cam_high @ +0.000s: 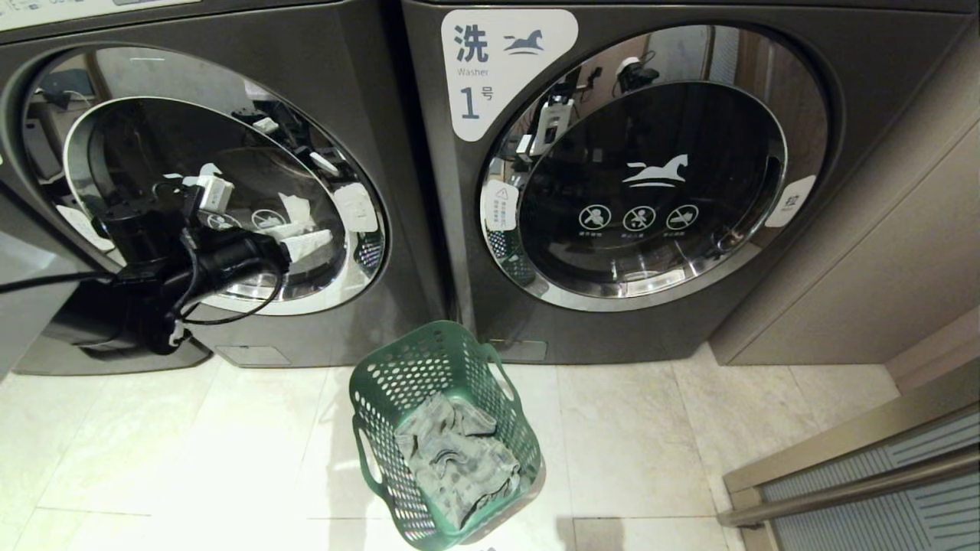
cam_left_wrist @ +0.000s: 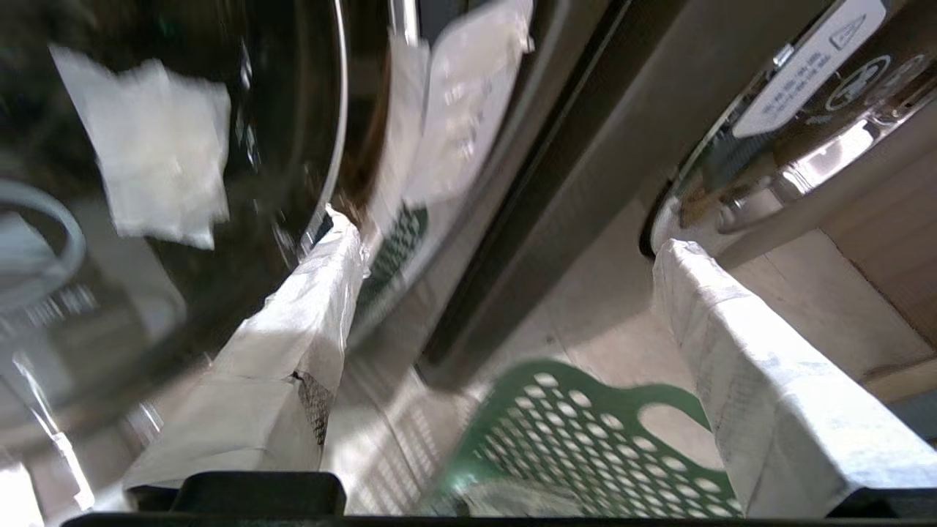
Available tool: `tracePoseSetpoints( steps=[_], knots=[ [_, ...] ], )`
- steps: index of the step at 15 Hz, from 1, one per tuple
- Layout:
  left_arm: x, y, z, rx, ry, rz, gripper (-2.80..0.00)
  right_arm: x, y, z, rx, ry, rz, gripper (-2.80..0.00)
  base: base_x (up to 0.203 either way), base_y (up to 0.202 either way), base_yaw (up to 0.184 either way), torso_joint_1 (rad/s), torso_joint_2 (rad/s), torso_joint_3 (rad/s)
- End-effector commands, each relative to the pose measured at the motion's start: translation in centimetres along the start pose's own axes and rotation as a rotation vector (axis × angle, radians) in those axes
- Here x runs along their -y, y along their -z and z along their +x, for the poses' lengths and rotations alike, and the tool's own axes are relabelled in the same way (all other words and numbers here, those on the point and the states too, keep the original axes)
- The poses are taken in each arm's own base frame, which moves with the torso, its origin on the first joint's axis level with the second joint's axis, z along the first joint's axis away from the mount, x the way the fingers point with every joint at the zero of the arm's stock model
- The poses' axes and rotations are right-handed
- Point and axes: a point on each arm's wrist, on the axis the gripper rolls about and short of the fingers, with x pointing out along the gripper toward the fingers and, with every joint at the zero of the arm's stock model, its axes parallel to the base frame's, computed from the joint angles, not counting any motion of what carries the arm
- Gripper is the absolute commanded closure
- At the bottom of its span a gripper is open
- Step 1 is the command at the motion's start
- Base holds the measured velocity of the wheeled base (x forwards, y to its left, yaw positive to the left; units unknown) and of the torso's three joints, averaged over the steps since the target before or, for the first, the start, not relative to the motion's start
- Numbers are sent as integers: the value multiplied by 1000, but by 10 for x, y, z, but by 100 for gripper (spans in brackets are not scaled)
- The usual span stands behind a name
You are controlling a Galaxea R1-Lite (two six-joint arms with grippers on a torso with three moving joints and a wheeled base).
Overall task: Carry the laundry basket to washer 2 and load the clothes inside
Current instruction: Open the lid of the washing machine
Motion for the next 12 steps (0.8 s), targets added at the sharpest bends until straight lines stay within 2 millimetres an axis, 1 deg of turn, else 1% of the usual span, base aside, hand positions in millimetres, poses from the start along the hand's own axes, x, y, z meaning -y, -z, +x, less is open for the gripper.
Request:
tracePoseSetpoints(
  steps=[1, 3, 9, 12],
  knots=[
    [-9, 11, 4, 14, 5, 15, -280, 0, 0, 0, 0, 0, -1, 0, 0, 0, 0, 0, 0, 0],
    [-11, 19, 10, 47, 15, 48, -280, 0, 0, 0, 0, 0, -1, 0, 0, 0, 0, 0, 0, 0],
    [2, 24, 25, 154, 73, 152, -280, 0, 0, 0, 0, 0, -1, 0, 0, 0, 0, 0, 0, 0],
    [1, 32, 29, 152, 74, 165, -280, 0, 0, 0, 0, 0, -1, 0, 0, 0, 0, 0, 0, 0]
  ],
)
